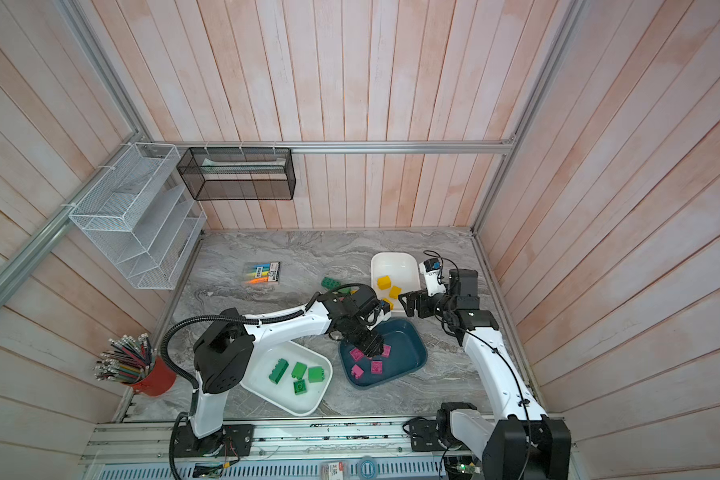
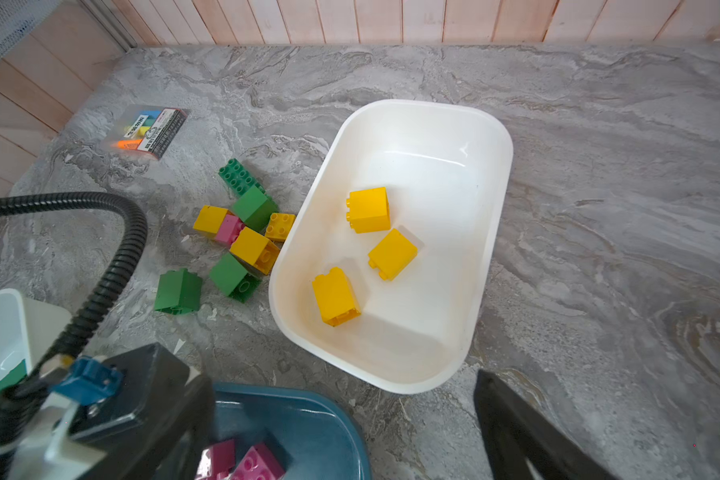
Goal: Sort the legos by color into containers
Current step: 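Return the left gripper to the pile and grasp a green brick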
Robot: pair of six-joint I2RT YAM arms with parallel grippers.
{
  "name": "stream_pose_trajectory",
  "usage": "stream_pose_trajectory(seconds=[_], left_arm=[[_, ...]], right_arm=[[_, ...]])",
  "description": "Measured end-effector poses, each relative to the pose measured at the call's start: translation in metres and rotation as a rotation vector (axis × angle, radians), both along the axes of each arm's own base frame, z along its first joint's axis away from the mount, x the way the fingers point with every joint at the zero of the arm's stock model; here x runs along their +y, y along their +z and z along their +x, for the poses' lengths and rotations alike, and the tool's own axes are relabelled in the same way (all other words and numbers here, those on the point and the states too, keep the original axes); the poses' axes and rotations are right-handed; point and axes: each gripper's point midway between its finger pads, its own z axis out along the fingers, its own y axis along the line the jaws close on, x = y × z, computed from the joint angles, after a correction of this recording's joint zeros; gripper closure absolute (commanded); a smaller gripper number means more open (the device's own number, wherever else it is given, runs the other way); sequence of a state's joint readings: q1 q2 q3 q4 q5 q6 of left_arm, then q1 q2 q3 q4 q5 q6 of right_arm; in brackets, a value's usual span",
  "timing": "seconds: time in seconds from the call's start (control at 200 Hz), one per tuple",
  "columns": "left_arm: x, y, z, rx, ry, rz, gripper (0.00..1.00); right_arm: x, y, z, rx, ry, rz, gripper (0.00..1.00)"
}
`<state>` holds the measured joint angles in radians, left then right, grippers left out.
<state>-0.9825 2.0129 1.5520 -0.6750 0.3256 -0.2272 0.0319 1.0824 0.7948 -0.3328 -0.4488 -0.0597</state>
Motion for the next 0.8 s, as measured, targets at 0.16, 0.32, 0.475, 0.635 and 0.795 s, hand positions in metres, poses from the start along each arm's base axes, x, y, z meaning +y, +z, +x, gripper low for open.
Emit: stream_pose_trajectory(seconds=[0.16, 0.32, 0.475, 0.635, 0.795], left_arm=[[0.008, 0.053, -0.002, -0.052, 0.000, -0.085, 0.34], [0.045, 0.101, 0.024, -0.141, 0.082, -0.142, 0.33], [0.092, 0.089, 0.060, -0.174, 0.213, -0.060, 0.33], [0.131, 0.053, 0.076, -0.131, 0.329, 0.045, 0.33], [0.140, 0.031, 0.081, -0.086, 0.434, 0.071, 0.33]], right_arm=[[0.005, 0.007, -0.002, -0.012, 0.025, 0.022, 0.02], [0.021, 0.018, -0.010, -0.031, 0.106, 0.084, 0.02], [0.045, 0.027, -0.022, -0.049, 0.205, 0.122, 0.02], [0.059, 0.028, -0.030, -0.045, 0.260, 0.136, 0.02], [0.064, 0.028, -0.033, -0.041, 0.278, 0.143, 0.02]])
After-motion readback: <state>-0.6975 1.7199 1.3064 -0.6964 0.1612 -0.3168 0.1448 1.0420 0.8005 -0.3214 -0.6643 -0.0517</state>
